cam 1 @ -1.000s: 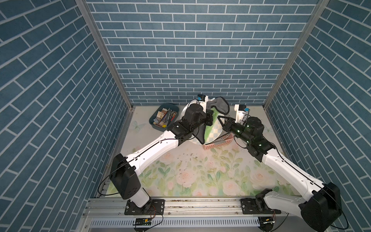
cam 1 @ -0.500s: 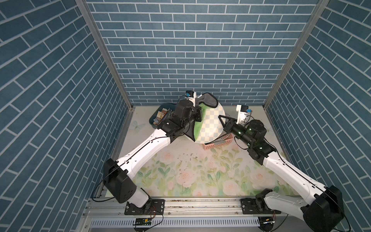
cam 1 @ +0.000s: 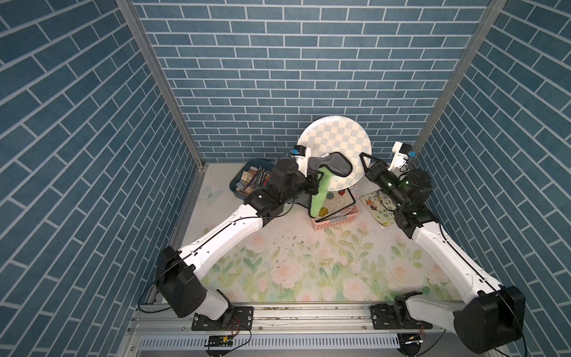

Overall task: Wipe the wet plate dry
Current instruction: Wipe the plate with towel.

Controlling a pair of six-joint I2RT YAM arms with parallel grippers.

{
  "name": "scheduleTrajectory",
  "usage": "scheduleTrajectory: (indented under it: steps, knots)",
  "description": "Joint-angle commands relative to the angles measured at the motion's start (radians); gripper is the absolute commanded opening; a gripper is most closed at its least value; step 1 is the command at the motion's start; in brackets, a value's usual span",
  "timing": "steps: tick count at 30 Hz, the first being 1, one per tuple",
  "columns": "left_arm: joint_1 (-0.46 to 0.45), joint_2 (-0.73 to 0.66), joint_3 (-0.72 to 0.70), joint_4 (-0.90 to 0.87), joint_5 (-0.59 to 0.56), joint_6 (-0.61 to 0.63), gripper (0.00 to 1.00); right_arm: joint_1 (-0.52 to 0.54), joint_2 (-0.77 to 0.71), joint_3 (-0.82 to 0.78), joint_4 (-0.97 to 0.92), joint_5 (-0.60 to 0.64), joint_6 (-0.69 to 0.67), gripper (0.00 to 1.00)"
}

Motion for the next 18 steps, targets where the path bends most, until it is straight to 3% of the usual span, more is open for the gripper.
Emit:
scheduleTrajectory:
  steps: [1,4,9,15,18]
  knots:
    - [0.161,-0.078,-0.060,0.251,0.271,-0.288,0.00,0.002,-0.118,-0.027,0.194,-0.071,0.149,0.00]
    - [0.187,-0.086,0.006,0.291,0.336,-0.335,0.00,0.000,-0.136,-0.070,0.293,-0.105,0.217,0.00]
    - [0.185,-0.059,0.033,0.562,0.428,-0.559,0.00,0.002,-0.113,-0.064,0.417,-0.151,0.295,0.00]
    - [0.191,-0.029,0.058,0.663,0.451,-0.623,0.00,0.000,-0.082,-0.057,0.543,-0.174,0.355,0.00]
    - [0.246,-0.056,0.048,0.667,0.452,-0.623,0.00,-0.012,-0.124,-0.079,0.552,-0.140,0.352,0.00]
